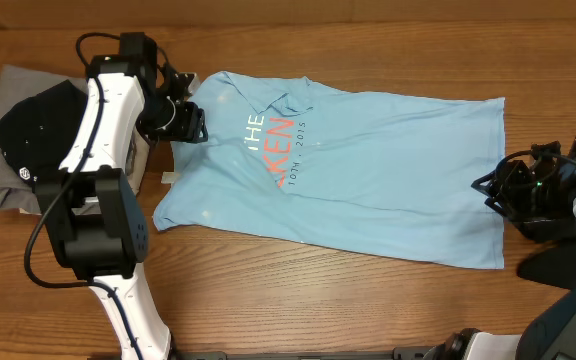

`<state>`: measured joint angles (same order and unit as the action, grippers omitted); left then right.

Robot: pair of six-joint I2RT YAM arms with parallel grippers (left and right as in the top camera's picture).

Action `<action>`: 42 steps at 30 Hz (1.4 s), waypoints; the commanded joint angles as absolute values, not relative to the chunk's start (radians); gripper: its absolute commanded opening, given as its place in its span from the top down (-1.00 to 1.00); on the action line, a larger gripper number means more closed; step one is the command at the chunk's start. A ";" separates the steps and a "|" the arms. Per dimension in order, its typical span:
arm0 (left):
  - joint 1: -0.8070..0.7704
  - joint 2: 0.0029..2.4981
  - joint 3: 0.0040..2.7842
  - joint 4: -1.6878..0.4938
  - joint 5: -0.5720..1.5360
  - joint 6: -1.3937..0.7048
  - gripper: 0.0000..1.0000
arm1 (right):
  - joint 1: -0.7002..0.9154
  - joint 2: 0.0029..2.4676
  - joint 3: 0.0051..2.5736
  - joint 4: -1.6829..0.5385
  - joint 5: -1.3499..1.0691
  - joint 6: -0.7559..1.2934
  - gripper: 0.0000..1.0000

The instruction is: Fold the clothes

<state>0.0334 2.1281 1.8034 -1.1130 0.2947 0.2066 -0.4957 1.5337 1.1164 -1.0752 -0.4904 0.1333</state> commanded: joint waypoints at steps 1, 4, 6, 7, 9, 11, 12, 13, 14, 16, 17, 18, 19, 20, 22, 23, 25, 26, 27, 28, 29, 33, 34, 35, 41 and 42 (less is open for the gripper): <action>0.017 2.126 1.798 -1.073 0.315 0.202 0.14 | -0.491 1.518 1.132 -1.072 -0.490 0.126 0.05; -0.004 2.141 1.776 -1.014 0.357 0.202 0.21 | -0.491 1.518 1.132 -1.072 -0.490 0.126 0.05; -0.021 2.155 1.763 -0.984 0.356 0.202 0.16 | -0.491 1.518 1.132 -1.073 -0.490 0.126 0.04; -0.025 2.160 1.760 -0.977 0.357 0.201 0.13 | -0.491 1.518 1.132 -1.073 -0.490 0.126 0.04; -0.039 2.178 1.753 -0.971 0.359 0.201 0.12 | -0.491 1.518 1.132 -1.073 -0.490 0.126 0.04; -0.048 2.196 1.752 -0.978 0.355 0.202 0.13 | -0.491 1.518 1.132 -1.073 -0.490 0.126 0.04; -0.052 2.201 1.751 -0.984 0.347 0.202 0.12 | -0.491 1.518 1.132 -1.074 -0.490 0.126 0.04; -0.054 2.206 1.751 -0.991 0.328 0.202 0.13 | -0.491 1.518 1.132 -1.074 -0.490 0.126 0.04; -0.054 2.211 1.751 -0.995 0.309 0.201 0.13 | -0.491 1.518 1.132 -1.076 -0.490 0.126 0.04; -0.054 2.214 1.751 -0.999 0.288 0.201 0.14 | -0.491 1.518 1.132 -1.076 -0.490 0.126 0.04; -0.054 2.214 1.751 -1.000 0.284 0.202 0.20 | -0.491 1.518 1.132 -1.076 -0.490 0.126 0.04; -0.054 2.214 1.751 -1.000 0.284 0.201 0.37 | -0.491 1.518 1.132 -1.076 -0.490 0.126 0.04; -0.054 2.214 1.751 -0.999 0.285 0.201 0.52 | -0.491 1.518 1.132 -1.076 -0.490 0.126 0.04; -0.054 2.214 1.751 -0.999 0.284 0.201 0.66 | -0.491 1.518 1.132 -1.076 -0.490 0.126 0.04; -0.054 2.214 1.751 -1.003 0.285 0.201 0.90 | -0.491 1.518 1.132 -1.076 -0.490 0.126 0.04; -0.054 2.214 1.751 -1.008 0.285 0.201 0.92 | -0.491 1.518 1.132 -1.077 -0.490 0.126 0.04; -0.054 2.213 1.754 -1.025 0.284 0.202 0.92 | -0.491 1.518 1.132 -1.079 -0.490 0.126 0.04; -0.052 2.212 1.760 -1.040 0.284 0.201 0.92 | -0.491 1.518 1.132 -1.080 -0.490 0.126 0.04; -0.049 2.212 1.769 -1.059 0.281 0.201 0.92 | -0.491 1.518 1.132 -1.079 -0.490 0.126 0.04; -0.045 2.210 1.783 -1.084 0.277 0.202 0.92 | -0.491 1.518 1.132 -1.079 -0.490 0.126 0.04; -0.041 2.209 1.798 -1.107 0.269 0.202 0.92 | -0.491 1.518 1.132 -1.079 -0.490 0.126 0.04; -0.022 2.196 1.872 -1.191 0.208 0.198 0.92 | -0.491 1.518 1.132 -1.079 -0.490 0.126 0.04; -0.018 2.191 1.888 -1.200 0.197 0.196 0.92 | -0.491 1.518 1.132 -1.079 -0.490 0.126 0.04; -0.013 2.189 1.903 -1.206 0.185 0.196 0.92 | -0.491 1.518 1.132 -1.079 -0.490 0.126 0.04; 0.001 2.180 1.944 -1.215 0.150 0.177 0.92 | -0.491 1.518 1.132 -1.077 -0.490 0.126 0.04; 0.001 2.181 1.941 -1.210 0.162 0.173 0.92 | -0.491 1.518 1.132 -1.076 -0.490 0.126 0.04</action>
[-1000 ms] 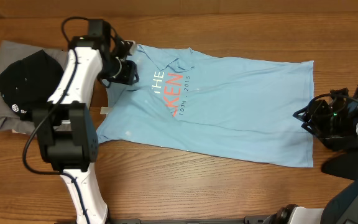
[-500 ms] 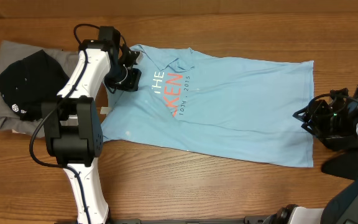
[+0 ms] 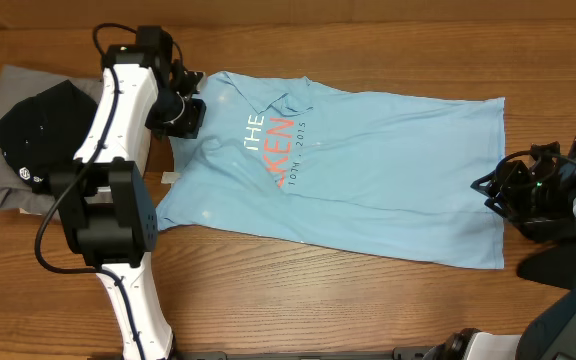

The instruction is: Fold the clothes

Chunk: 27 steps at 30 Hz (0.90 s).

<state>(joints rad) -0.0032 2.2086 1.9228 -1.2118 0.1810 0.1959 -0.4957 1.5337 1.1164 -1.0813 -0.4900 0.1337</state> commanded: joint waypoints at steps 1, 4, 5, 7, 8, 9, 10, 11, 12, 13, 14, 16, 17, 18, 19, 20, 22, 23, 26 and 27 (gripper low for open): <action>0.000 2.181 1.935 -1.204 0.190 0.175 0.91 | -0.491 1.518 1.132 -1.076 -0.490 0.126 0.04; -0.013 2.181 1.917 -1.186 0.242 0.175 0.00 | -0.491 1.518 1.132 -1.072 -0.490 0.126 0.03; -0.019 2.181 1.906 -1.177 0.244 0.175 -0.11 | -0.491 1.518 1.132 -1.071 -0.490 0.126 -0.01; -0.031 2.182 1.879 -1.158 0.244 0.175 -0.22 | -0.491 1.518 1.132 -1.072 -0.490 0.126 -0.01; -0.038 2.183 1.858 -1.145 0.243 0.175 -0.22 | -0.491 1.518 1.132 -1.072 -0.490 0.126 -0.01; -0.043 2.184 1.837 -1.129 0.243 0.175 -0.14 | -0.491 1.518 1.132 -1.072 -0.490 0.126 -0.01; -0.047 2.184 1.814 -1.111 0.244 0.170 -0.04 | -0.491 1.518 1.132 -1.072 -0.490 0.126 -0.01; -0.051 2.184 1.789 -1.093 0.244 0.162 0.06 | -0.491 1.518 1.132 -1.073 -0.490 0.126 -0.02; -0.052 2.184 1.765 -1.074 0.243 0.158 0.15 | -0.491 1.518 1.132 -1.073 -0.490 0.126 -0.01; -0.052 2.184 1.739 -1.056 0.240 0.155 0.32 | -0.491 1.518 1.132 -1.073 -0.490 0.126 -0.01; -0.052 2.184 1.722 -1.047 0.239 0.149 0.50 | -0.491 1.518 1.132 -1.073 -0.490 0.126 -0.01; -0.051 2.184 1.700 -1.044 0.237 0.148 0.92 | -0.491 1.518 1.132 -1.073 -0.490 0.126 -0.02; -0.051 2.184 1.699 -1.055 0.236 0.149 0.92 | -0.491 1.518 1.132 -1.073 -0.490 0.126 -0.01; -0.050 2.184 1.700 -1.069 0.236 0.149 0.92 | -0.491 1.518 1.132 -1.075 -0.490 0.126 -0.02; -0.049 2.183 1.704 -1.087 0.234 0.150 0.92 | -0.491 1.518 1.132 -1.076 -0.490 0.126 -0.01; -0.047 2.183 1.712 -1.113 0.221 0.149 0.92 | -0.491 1.518 1.132 -1.077 -0.490 0.126 -0.01; -0.044 2.182 1.724 -1.164 0.177 0.149 0.92 | -0.491 1.518 1.132 -1.077 -0.490 0.126 -0.01; -0.043 2.182 1.728 -1.191 0.144 0.149 0.92 | -0.491 1.518 1.132 -1.077 -0.490 0.126 -0.02; -0.035 2.180 1.737 -1.260 0.057 0.133 0.92 | -0.491 1.518 1.132 -1.076 -0.490 0.126 -0.02; -0.032 2.176 1.737 -1.266 0.049 0.130 0.91 | -0.491 1.518 1.132 -1.076 -0.490 0.126 -0.02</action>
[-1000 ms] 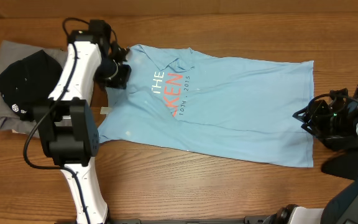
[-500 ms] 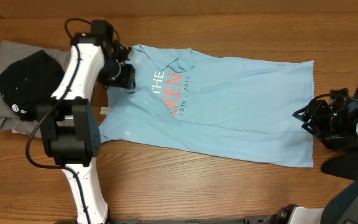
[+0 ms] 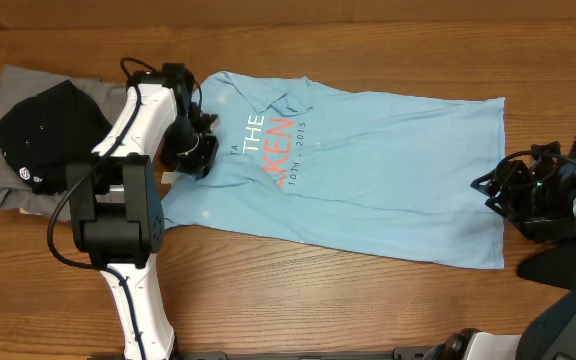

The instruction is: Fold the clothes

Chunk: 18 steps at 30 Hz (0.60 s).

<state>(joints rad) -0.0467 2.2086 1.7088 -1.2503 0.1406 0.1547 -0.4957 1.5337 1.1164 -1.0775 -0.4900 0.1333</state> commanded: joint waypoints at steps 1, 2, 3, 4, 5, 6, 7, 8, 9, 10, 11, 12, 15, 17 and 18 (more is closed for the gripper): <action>-0.030 2.170 1.737 -1.265 0.049 0.130 0.92 | -0.491 1.518 1.132 -1.075 -0.490 0.126 -0.02; -0.028 2.160 1.737 -1.256 0.054 0.130 0.92 | -0.491 1.518 1.132 -1.074 -0.490 0.126 -0.02; -0.026 2.144 1.737 -1.240 0.072 0.130 0.91 | -0.491 1.518 1.132 -1.072 -0.490 0.126 -0.02; -0.025 2.132 1.737 -1.224 0.087 0.130 0.92 | -0.491 1.518 1.132 -1.071 -0.490 0.126 -0.02; -0.025 2.111 1.739 -1.201 0.110 0.130 0.92 | -0.491 1.518 1.132 -1.071 -0.490 0.126 -0.03; -0.025 2.090 1.740 -1.183 0.128 0.130 0.91 | -0.491 1.518 1.132 -1.072 -0.490 0.126 -0.03; -0.025 2.070 1.740 -1.163 0.137 0.130 0.92 | -0.491 1.518 1.132 -1.072 -0.490 0.126 -0.03; -0.025 2.049 1.740 -1.145 0.139 0.129 0.92 | -0.491 1.518 1.132 -1.072 -0.490 0.126 -0.02; -0.025 2.029 1.740 -1.128 0.138 0.130 0.92 | -0.491 1.518 1.132 -1.072 -0.490 0.126 -0.02; -0.025 2.012 1.740 -1.115 0.128 0.130 0.92 | -0.491 1.518 1.132 -1.072 -0.490 0.126 -0.02; -0.025 1.996 1.740 -1.105 0.113 0.130 0.92 | -0.491 1.518 1.132 -1.072 -0.490 0.126 -0.03; -0.025 1.987 1.740 -1.102 0.096 0.129 0.92 | -0.491 1.518 1.132 -1.072 -0.490 0.126 -0.02; -0.025 1.980 1.740 -1.108 0.049 0.127 0.92 | -0.491 1.518 1.132 -1.072 -0.490 0.126 -0.03; -0.025 1.980 1.740 -1.117 0.024 0.116 0.92 | -0.491 1.518 1.132 -1.072 -0.490 0.126 -0.03; -0.025 1.980 1.740 -1.119 0.014 0.104 0.92 | -0.491 1.518 1.132 -1.072 -0.490 0.126 -0.03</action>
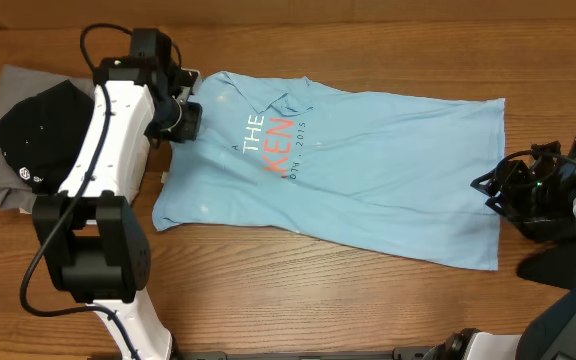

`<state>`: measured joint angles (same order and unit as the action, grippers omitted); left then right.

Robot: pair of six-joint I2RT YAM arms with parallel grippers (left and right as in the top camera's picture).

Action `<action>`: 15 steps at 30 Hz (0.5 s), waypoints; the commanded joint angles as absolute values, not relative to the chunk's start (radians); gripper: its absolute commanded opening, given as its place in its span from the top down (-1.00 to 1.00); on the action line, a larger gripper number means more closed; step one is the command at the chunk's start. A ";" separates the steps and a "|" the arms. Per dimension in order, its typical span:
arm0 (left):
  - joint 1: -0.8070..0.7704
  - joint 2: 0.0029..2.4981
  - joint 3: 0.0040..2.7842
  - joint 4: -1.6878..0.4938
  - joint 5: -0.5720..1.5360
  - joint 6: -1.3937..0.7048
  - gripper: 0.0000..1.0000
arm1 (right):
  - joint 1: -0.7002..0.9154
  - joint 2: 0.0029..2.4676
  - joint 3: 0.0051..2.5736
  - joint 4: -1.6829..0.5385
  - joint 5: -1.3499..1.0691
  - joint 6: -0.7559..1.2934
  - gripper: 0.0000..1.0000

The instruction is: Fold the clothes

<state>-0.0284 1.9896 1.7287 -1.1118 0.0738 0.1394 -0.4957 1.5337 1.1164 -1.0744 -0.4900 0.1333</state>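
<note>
A light blue T-shirt (368, 170) with red and white lettering lies spread flat across the table, its neck end to the left. A small crease near the print hides part of the lettering. My left gripper (182, 116) sits at the shirt's upper left edge, by the sleeve; its fingers are too dark and small to tell whether they hold cloth. My right gripper (495, 188) rests just off the shirt's right hem, its jaw state also unclear.
A folded grey garment (13, 85) with a black garment (38, 130) on top lies at the far left, beside the left arm. The right arm's base (553, 265) stands at the lower right. Bare wood runs along the front.
My left gripper has moved from over the shirt beside the lettering back up and left to the shirt's upper left edge. The shirt's left side lies flatter. The right arm has not moved.
The left gripper stood at the shirt's upper left edge at first, and was still there a moment later. Then it was lower, over the cloth beside the print, with part of the lettering covered. Now it is back at the edge. The right arm stayed still throughout.
</note>
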 commanded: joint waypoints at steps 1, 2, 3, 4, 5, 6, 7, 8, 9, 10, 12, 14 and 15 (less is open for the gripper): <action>-0.025 1.980 1.740 -1.119 0.015 0.104 0.92 | -0.491 1.518 1.132 -1.072 -0.490 0.126 -0.03; -0.025 1.980 1.740 -1.121 0.015 0.104 0.92 | -0.491 1.518 1.132 -1.072 -0.490 0.126 -0.03; -0.025 1.980 1.740 -1.130 0.015 0.103 0.92 | -0.491 1.518 1.132 -1.072 -0.490 0.126 -0.03; -0.025 1.980 1.740 -1.142 0.016 0.101 0.92 | -0.491 1.518 1.132 -1.072 -0.490 0.126 -0.03; -0.025 1.980 1.740 -1.157 0.016 0.097 0.92 | -0.491 1.518 1.132 -1.072 -0.490 0.126 -0.03; -0.025 1.980 1.740 -1.177 0.020 0.096 0.90 | -0.491 1.518 1.132 -1.072 -0.490 0.126 -0.03; -0.025 1.980 1.740 -1.200 0.029 0.096 0.89 | -0.491 1.518 1.132 -1.072 -0.490 0.126 -0.03; -0.027 1.980 1.737 -1.227 0.044 0.096 0.89 | -0.491 1.518 1.132 -1.072 -0.490 0.126 -0.03; -0.028 1.980 1.733 -1.251 0.059 0.093 0.88 | -0.491 1.518 1.132 -1.071 -0.490 0.126 -0.03; -0.030 1.980 1.725 -1.271 0.071 0.083 0.88 | -0.491 1.518 1.132 -1.071 -0.490 0.126 -0.03; -0.034 1.980 1.697 -1.307 0.093 0.063 0.87 | -0.491 1.518 1.132 -1.071 -0.490 0.126 -0.03; -0.039 1.980 1.655 -1.329 0.114 0.060 0.84 | -0.491 1.518 1.132 -1.071 -0.490 0.126 -0.03; -0.041 1.980 1.632 -1.336 0.123 0.054 0.80 | -0.491 1.518 1.132 -1.071 -0.490 0.126 -0.03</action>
<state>-0.0311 1.9896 1.6894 -1.3190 0.0746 0.0902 -0.4957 1.5337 1.1164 -1.0733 -0.4900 0.1337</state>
